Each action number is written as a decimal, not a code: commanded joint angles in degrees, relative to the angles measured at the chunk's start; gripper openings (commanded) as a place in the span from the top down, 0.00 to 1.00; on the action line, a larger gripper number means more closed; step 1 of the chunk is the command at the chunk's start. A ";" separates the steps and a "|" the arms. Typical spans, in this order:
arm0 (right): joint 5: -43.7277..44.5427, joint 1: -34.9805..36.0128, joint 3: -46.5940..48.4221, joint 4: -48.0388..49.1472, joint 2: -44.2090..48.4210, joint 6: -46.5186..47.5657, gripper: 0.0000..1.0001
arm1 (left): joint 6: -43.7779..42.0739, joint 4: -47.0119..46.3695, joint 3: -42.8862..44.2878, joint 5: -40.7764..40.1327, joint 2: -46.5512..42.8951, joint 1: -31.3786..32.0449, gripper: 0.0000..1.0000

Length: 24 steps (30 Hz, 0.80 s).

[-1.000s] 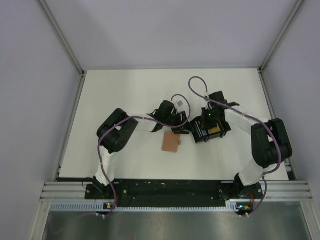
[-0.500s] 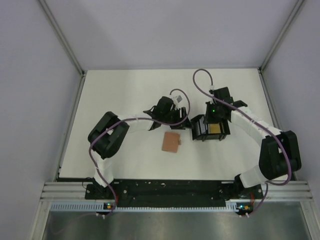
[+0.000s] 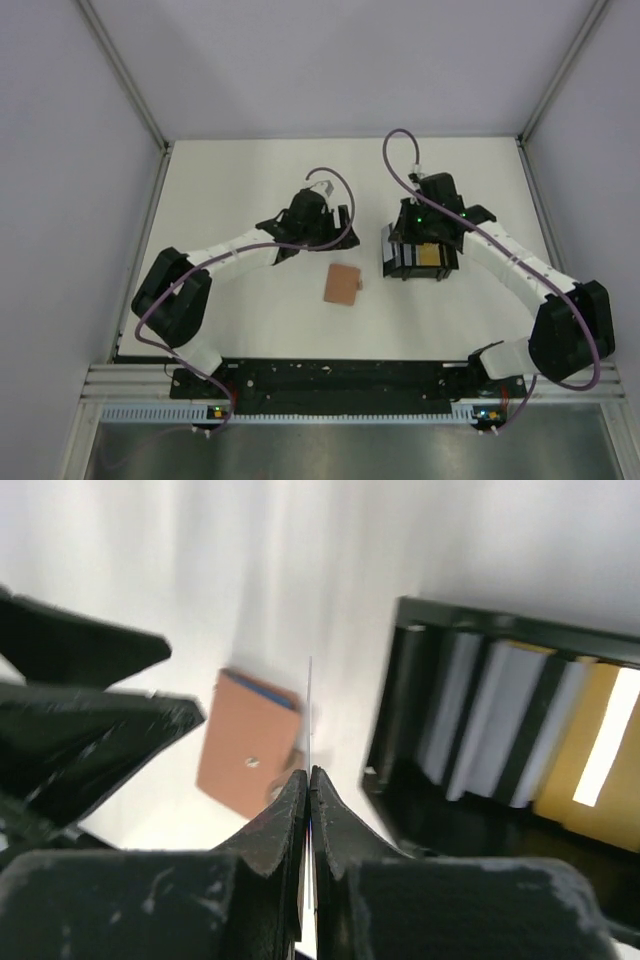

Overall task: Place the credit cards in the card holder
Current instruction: Pick up the credit card from the storage box, then open the card holder at the center of the board.

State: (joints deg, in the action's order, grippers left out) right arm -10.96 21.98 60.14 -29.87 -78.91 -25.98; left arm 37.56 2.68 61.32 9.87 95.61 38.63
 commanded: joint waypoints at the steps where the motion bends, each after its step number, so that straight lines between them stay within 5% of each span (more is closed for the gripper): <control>1: -1.00 6.75 0.51 6.83 -0.71 -8.72 1.00 | 0.67 9.70 -3.48 -12.32 -4.90 -3.20 0.19; 10: 4.10 17.92 2.44 11.59 -11.34 -17.87 1.00 | 1.99 10.77 -11.57 -12.59 -10.18 -9.28 0.18; 24: 9.29 18.63 -5.55 11.41 -8.36 -18.41 1.00 | -0.73 7.43 -14.39 -3.02 -9.31 -9.01 0.25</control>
State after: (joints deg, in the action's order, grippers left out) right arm -4.01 40.34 55.64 -19.77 -90.94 -43.77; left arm 38.50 13.10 47.55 3.55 87.77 29.28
